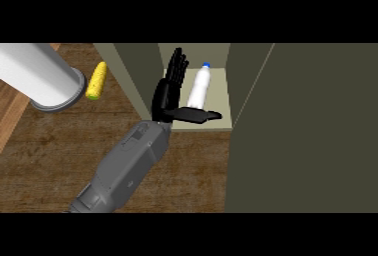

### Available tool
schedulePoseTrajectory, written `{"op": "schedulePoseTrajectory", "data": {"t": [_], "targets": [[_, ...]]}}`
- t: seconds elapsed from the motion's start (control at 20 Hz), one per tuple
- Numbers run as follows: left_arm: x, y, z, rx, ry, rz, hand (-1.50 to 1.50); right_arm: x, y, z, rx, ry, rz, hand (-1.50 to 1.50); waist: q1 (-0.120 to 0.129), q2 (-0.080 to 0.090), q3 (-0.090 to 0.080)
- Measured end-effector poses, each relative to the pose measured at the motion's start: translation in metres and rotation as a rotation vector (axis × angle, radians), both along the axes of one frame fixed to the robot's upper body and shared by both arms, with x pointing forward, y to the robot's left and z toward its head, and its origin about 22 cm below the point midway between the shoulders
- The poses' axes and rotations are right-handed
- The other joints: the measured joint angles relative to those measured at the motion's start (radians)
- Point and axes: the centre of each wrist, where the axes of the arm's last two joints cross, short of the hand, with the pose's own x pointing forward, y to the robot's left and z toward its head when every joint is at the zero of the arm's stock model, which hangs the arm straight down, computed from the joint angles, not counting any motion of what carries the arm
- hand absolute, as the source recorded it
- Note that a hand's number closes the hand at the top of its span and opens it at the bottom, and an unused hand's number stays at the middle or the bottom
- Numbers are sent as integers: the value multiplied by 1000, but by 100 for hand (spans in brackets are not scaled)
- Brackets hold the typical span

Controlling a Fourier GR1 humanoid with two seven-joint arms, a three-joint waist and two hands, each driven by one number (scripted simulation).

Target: Pick up the bottled water, place it into the cabinet and close the cabinet

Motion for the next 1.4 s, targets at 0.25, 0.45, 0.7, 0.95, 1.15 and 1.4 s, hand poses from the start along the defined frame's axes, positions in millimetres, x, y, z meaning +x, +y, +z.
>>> {"op": "schedulePoseTrajectory", "data": {"t": [0.25, 0.45, 0.7, 0.95, 1.15, 1.4], "targets": [[-32, -8, -3, -58, -26, -88, -150, 0, 2, 2, -3, 3, -16, -150, 15, -1, 0], [-57, -6, 3, -95, -30, -137, -150, 1, 3, 2, -27, 7, -1, -150, 19, -1, 0], [-93, 15, -2, -108, -12, -171, 150, 1, 2, 6, -82, -7, 100, 150, 21, -2, 1], [-119, 46, -5, -112, 13, -161, 150, -3, 0, 9, -138, 15, 256, 150, 20, -1, 0], [-136, 76, -1, -115, 12, -122, -150, -4, 4, 10, -134, 16, 381, 150, 18, -3, 0], [-157, 112, 2, -127, 6, -70, -150, -5, 11, 12, -107, -4, 479, 150, 16, -4, -1]]}}
